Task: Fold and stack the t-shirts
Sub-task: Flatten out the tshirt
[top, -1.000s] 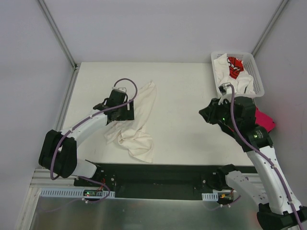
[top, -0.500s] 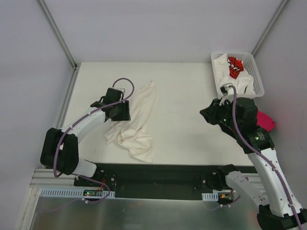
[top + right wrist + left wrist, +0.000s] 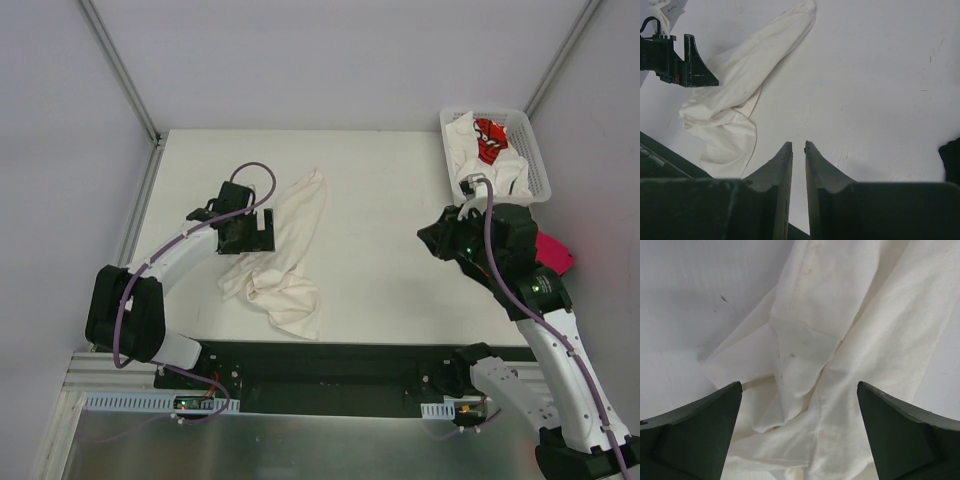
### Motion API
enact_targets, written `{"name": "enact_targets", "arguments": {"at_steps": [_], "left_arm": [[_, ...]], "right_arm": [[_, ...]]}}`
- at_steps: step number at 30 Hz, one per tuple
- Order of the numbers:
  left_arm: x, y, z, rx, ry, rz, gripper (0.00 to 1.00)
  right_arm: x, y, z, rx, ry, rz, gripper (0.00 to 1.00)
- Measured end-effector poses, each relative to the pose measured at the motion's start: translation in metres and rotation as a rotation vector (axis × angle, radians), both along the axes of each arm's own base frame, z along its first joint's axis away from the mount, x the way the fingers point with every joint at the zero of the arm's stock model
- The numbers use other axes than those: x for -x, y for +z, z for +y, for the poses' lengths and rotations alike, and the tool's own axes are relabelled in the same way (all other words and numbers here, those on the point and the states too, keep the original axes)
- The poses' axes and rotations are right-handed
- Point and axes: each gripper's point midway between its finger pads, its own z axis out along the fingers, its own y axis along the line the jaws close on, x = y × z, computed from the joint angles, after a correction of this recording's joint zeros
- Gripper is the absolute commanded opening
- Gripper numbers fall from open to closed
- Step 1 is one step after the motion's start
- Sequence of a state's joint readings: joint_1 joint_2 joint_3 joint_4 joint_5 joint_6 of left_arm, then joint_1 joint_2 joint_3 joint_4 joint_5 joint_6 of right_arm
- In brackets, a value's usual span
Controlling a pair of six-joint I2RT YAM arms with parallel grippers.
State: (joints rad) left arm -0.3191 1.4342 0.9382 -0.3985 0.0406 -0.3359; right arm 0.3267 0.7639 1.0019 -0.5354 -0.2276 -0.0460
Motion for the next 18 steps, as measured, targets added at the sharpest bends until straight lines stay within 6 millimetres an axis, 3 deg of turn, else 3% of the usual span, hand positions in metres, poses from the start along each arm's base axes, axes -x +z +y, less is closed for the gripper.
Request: {"name": "enact_targets", "arguments": {"at_steps": [6,12,14,18], "left_arm": [[-0.001,0.003,0.004,0.016,0.022,-0.002,0.99],[-0.011,0.021,0.014,0.247,0.066,0.013,0.99],[-0.016,0.031,0.011,0.366,0.064,0.008,0.99],[-0.019,0.060,-0.015,0.573,-0.014,-0.009,0.99]], "right_arm": [[0.000,0.000,-0.001,0.002,-0.002,-0.003,0.15],[0.002,0.003,-0.002,-0.002,-0.002,-0.015,0.16],[0.004,0.003,-0.002,-0.003,-0.003,-0.019,0.23],[0.005,0.005,-0.003,-0.006,-0.007,-0.028,0.49]]}}
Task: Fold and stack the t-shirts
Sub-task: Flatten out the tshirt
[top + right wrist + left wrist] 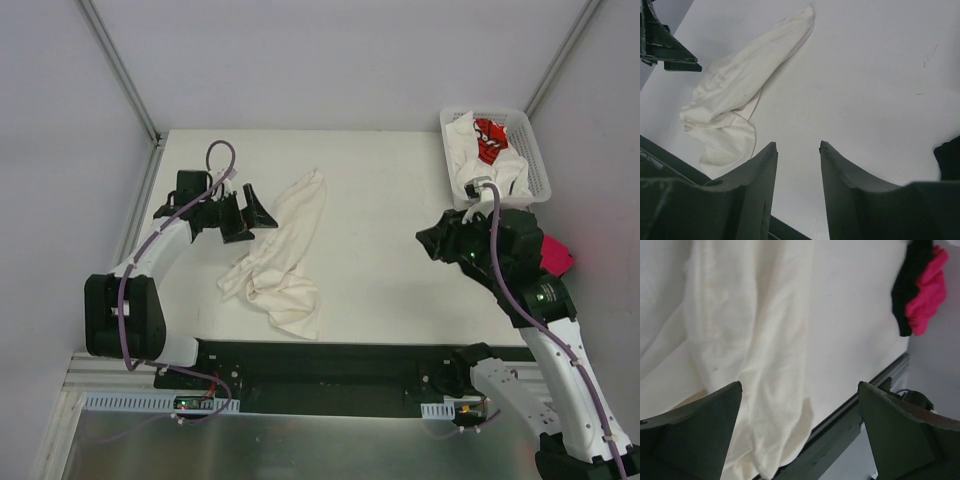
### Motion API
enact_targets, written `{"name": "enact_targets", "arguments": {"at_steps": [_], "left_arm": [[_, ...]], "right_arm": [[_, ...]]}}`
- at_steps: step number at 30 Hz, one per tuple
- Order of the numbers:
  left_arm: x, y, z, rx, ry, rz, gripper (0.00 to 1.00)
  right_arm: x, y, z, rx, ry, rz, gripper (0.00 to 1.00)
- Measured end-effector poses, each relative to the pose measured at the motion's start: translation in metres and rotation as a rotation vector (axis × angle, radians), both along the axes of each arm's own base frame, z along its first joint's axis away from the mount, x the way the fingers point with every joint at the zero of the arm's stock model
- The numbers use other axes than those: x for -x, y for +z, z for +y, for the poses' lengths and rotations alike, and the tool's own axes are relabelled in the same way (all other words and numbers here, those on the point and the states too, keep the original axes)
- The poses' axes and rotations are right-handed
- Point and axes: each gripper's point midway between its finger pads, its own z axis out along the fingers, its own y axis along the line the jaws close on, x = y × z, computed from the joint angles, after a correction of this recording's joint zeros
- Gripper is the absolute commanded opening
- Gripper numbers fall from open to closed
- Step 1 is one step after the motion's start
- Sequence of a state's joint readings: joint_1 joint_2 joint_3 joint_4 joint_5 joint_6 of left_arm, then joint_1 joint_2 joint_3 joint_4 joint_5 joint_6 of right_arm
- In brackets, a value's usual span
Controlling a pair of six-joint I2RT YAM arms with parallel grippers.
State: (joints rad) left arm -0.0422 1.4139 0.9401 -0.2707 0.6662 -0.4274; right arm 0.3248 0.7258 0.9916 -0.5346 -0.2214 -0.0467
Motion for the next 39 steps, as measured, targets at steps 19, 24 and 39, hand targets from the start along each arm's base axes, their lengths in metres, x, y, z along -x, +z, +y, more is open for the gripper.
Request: {"name": "enact_targets", "arguments": {"at_steps": [19,24,39], "left_arm": [[-0.052,0.086,0.021,0.200,0.187,-0.255,0.99],[-0.041,0.147,0.024,0.300,0.248,-0.547,0.99],[0.003,0.231,0.013,0.542,0.234,-0.850,0.99]], "right_arm": [[-0.001,0.012,-0.006,0.002,-0.029,-0.063,0.51],[-0.001,0.014,-0.010,0.009,-0.047,-0.073,0.51],[-0.003,0.013,-0.012,0.014,-0.061,-0.074,0.50]]}}
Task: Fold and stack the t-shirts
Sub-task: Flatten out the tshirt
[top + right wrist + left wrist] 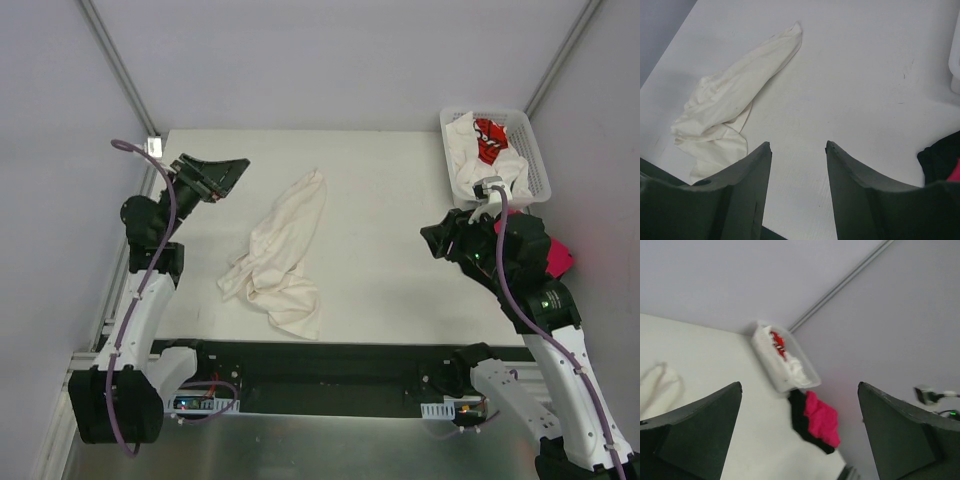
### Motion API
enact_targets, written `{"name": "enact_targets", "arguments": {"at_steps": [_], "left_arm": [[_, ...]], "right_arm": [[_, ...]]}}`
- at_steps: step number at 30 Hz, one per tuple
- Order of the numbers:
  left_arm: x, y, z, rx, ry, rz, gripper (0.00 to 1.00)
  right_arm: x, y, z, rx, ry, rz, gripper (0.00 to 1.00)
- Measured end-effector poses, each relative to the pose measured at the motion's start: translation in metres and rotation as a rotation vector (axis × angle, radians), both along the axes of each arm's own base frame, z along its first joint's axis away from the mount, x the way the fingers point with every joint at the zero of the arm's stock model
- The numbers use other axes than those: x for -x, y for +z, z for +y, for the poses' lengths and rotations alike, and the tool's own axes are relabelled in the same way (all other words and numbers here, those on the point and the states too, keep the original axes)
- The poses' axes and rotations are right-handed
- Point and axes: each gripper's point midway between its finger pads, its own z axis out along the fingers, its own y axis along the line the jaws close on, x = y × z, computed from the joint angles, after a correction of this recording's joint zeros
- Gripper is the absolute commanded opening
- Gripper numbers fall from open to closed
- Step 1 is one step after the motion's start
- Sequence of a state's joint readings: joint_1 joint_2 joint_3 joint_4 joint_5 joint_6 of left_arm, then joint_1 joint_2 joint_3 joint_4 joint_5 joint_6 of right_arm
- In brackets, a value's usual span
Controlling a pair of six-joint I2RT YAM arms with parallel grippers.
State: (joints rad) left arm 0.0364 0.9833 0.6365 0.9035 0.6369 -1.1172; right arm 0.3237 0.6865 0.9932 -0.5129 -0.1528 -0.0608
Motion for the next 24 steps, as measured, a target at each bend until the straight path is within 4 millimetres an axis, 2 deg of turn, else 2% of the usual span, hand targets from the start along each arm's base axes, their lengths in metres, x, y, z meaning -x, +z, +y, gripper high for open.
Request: {"name": "enact_targets", "arguments": {"at_steps": [5,8,10,11,13,14,17,19,21,24], "left_arm": [[-0.017,0.028,0.007,-0.237,0.107,0.034,0.99],[-0.029,0.019,0.016,-0.374,0.148,0.103,0.95],[-0.044,-0.002,0.022,-0.453,0.157,0.198,0.92],[-0.053,-0.021,0.025,-0.496,0.153,0.267,0.91],[-0.065,-0.068,0.030,-0.555,0.131,0.413,0.88],[-0.067,-0.103,0.032,-0.587,0.101,0.526,0.84],[-0.058,-0.182,0.034,-0.632,0.014,0.791,0.80],[-0.047,-0.218,0.035,-0.652,-0.026,0.925,0.79],[-0.035,-0.242,0.036,-0.661,-0.055,1.033,0.75],[-0.024,-0.257,0.033,-0.685,-0.079,1.105,0.70]], "right_arm": [[0.000,0.000,0.000,0.000,0.000,0.000,0.50],[0.000,0.000,0.000,-0.001,0.000,0.001,0.50],[0.000,0.000,0.000,-0.001,0.001,0.002,0.50],[0.000,0.000,0.000,-0.002,0.001,0.002,0.51],[0.000,0.000,0.000,-0.003,0.000,0.003,0.51],[0.000,0.000,0.001,-0.003,0.000,0.003,0.51],[0.000,0.000,0.000,-0.004,-0.001,0.002,0.51],[0.000,0.000,0.000,-0.004,-0.001,0.002,0.51],[0.000,0.000,0.000,-0.003,0.000,0.002,0.51],[0.000,0.000,0.000,-0.001,-0.003,0.001,0.51]]}}
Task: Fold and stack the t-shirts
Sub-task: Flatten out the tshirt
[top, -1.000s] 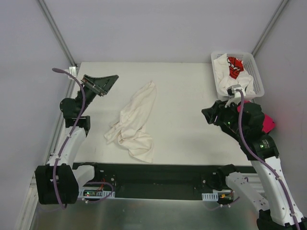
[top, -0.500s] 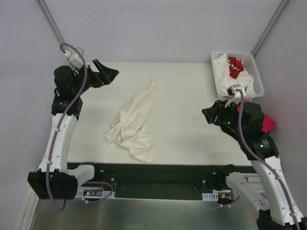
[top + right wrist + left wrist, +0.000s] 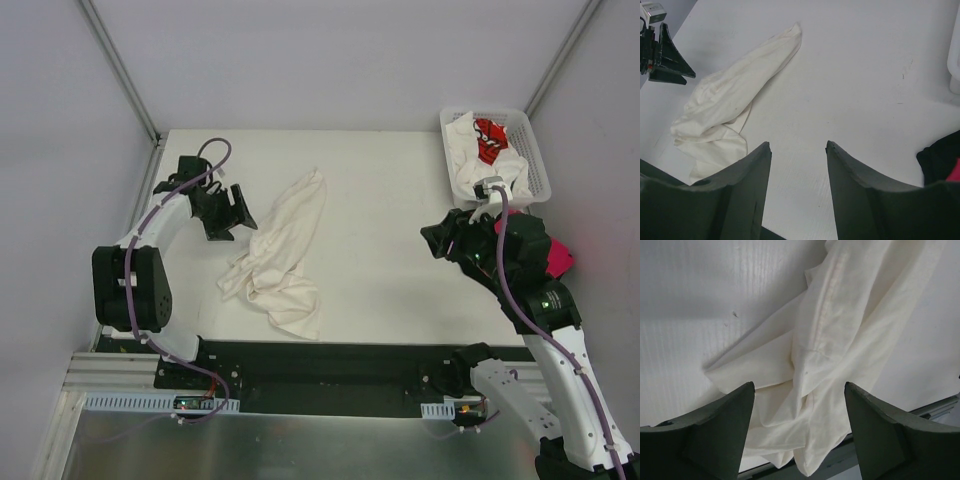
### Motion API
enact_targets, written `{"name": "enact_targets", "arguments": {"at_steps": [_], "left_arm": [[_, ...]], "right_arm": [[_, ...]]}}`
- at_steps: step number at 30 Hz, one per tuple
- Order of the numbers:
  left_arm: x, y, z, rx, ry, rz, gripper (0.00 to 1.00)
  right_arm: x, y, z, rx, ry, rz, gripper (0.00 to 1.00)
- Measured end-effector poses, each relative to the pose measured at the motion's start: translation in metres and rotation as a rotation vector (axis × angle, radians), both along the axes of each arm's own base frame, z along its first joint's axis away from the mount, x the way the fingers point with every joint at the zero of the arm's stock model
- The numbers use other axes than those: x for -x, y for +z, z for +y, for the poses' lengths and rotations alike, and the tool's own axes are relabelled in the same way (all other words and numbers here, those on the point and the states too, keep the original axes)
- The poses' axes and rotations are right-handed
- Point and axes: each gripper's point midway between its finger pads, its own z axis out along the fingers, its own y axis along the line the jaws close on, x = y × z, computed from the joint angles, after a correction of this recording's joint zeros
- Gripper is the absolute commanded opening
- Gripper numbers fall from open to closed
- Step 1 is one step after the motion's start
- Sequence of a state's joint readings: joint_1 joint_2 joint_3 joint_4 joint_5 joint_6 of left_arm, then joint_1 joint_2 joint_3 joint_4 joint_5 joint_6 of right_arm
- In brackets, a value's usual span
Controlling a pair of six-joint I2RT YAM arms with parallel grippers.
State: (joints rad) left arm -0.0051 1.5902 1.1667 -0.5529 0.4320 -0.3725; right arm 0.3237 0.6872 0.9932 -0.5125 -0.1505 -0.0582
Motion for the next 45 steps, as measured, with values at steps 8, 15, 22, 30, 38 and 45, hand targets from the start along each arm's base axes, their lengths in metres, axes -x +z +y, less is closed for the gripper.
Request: {"name": "enact_targets", "arguments": {"at_steps": [8,15,22,30,38,45], "left_arm": [[0.018,-0.007,-0.013,-0.041,-0.084,0.036,0.61],[0.047,-0.029,-0.009,-0.092,-0.112,0.130,0.45],[0.069,-0.040,-0.006,-0.131,-0.132,0.199,0.02],[0.068,-0.040,-0.007,-0.158,-0.138,0.193,0.00],[0.052,-0.027,-0.011,-0.201,-0.122,0.150,0.00],[0.016,0.010,-0.022,-0.211,-0.075,0.029,0.00]], "right_arm": [[-0.002,-0.001,-0.003,0.013,-0.013,-0.003,0.51],[-0.005,-0.005,-0.002,0.022,-0.012,0.011,0.51],[-0.007,-0.007,-0.002,0.025,-0.014,0.020,0.51],[-0.007,-0.007,-0.002,0.025,-0.015,0.019,0.50],[-0.009,-0.008,0.000,0.020,-0.008,0.028,0.50],[-0.011,-0.037,0.010,0.017,0.033,0.120,0.50]]}}
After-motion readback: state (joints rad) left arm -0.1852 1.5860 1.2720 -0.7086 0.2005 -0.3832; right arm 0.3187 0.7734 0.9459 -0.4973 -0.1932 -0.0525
